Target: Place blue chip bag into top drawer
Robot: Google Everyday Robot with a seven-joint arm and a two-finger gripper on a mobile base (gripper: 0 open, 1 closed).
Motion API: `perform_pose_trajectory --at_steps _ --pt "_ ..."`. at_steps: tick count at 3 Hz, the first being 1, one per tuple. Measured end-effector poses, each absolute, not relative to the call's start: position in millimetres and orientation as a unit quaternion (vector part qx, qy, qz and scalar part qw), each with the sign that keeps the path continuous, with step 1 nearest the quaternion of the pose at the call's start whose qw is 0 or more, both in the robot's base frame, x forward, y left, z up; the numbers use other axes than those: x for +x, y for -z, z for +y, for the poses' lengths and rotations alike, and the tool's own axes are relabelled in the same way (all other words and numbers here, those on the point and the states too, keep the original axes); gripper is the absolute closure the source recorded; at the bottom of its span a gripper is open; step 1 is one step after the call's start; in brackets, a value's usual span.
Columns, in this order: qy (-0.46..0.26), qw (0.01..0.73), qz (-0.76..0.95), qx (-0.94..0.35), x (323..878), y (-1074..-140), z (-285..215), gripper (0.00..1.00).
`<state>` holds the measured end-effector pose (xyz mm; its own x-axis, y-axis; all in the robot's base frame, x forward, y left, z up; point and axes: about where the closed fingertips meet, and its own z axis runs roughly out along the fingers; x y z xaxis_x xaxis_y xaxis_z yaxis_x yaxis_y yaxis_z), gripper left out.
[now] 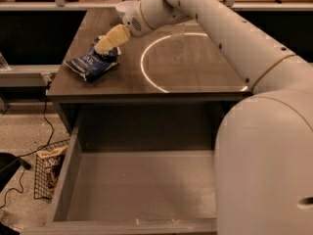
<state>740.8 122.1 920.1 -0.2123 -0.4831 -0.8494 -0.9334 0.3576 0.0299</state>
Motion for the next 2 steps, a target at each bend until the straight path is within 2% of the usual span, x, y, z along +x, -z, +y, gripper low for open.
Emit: perform_pose_trajectory --at_steps 2 --pt "-0.306 0.337 0.74 -0.496 720.7 -861.9 177.5 0.0"
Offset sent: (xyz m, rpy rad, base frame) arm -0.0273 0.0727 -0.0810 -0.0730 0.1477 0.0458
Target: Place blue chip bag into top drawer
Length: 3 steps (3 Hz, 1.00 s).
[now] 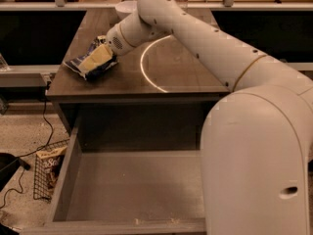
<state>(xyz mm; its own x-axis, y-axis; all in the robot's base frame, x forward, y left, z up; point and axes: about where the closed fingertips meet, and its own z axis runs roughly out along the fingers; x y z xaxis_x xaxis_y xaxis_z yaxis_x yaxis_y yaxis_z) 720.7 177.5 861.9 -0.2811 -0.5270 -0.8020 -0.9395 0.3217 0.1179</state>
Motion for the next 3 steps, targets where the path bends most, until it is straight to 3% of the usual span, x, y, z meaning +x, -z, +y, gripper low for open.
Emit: perform_pose_trajectory --at_steps 1,3 --pt "-0.307 0.321 0.739 -0.507 714.8 -844.1 195.6 0.17" --pt "-0.309 0.318 0.738 -0.508 713.2 -840.7 199.9 0.64"
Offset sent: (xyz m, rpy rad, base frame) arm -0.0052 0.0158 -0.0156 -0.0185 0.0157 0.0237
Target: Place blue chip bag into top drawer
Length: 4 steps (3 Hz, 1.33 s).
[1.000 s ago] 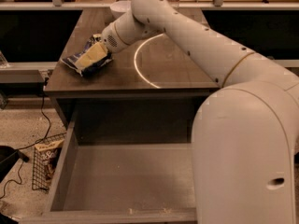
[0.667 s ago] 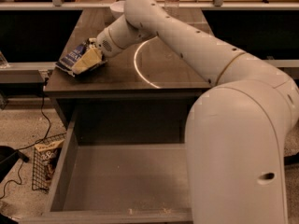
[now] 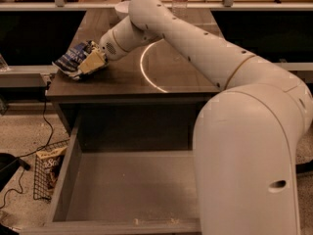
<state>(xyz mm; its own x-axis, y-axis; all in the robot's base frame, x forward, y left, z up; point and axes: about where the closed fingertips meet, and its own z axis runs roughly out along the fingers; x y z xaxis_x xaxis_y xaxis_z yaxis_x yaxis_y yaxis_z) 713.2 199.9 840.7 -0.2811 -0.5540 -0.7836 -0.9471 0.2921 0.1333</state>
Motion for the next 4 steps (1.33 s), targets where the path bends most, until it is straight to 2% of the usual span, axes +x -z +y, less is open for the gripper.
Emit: perform_pose_trajectory --at_steps 1,2,4 --pt "-0.31 0.317 0.738 -0.509 712.7 -840.0 201.3 0.87" --pt "-0.31 0.317 0.738 -0.509 712.6 -840.7 201.4 1.0" --pt "-0.31 0.317 0.738 -0.509 712.6 -841.1 201.4 1.0"
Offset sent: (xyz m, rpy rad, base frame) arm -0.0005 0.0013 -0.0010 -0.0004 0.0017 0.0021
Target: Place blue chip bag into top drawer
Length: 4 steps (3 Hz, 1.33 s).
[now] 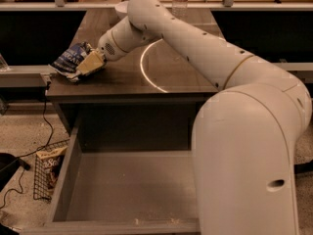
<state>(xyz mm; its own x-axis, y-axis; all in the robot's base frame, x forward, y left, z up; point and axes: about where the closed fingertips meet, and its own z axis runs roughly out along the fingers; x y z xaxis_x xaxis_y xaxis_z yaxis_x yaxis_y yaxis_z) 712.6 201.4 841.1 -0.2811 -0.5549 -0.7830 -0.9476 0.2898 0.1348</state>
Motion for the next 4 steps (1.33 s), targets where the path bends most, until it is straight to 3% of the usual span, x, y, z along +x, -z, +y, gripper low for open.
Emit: perform_pose_trajectory --at_steps 4 --pt "-0.323 0.47 0.662 -0.486 619.4 -926.4 79.9 1.0"
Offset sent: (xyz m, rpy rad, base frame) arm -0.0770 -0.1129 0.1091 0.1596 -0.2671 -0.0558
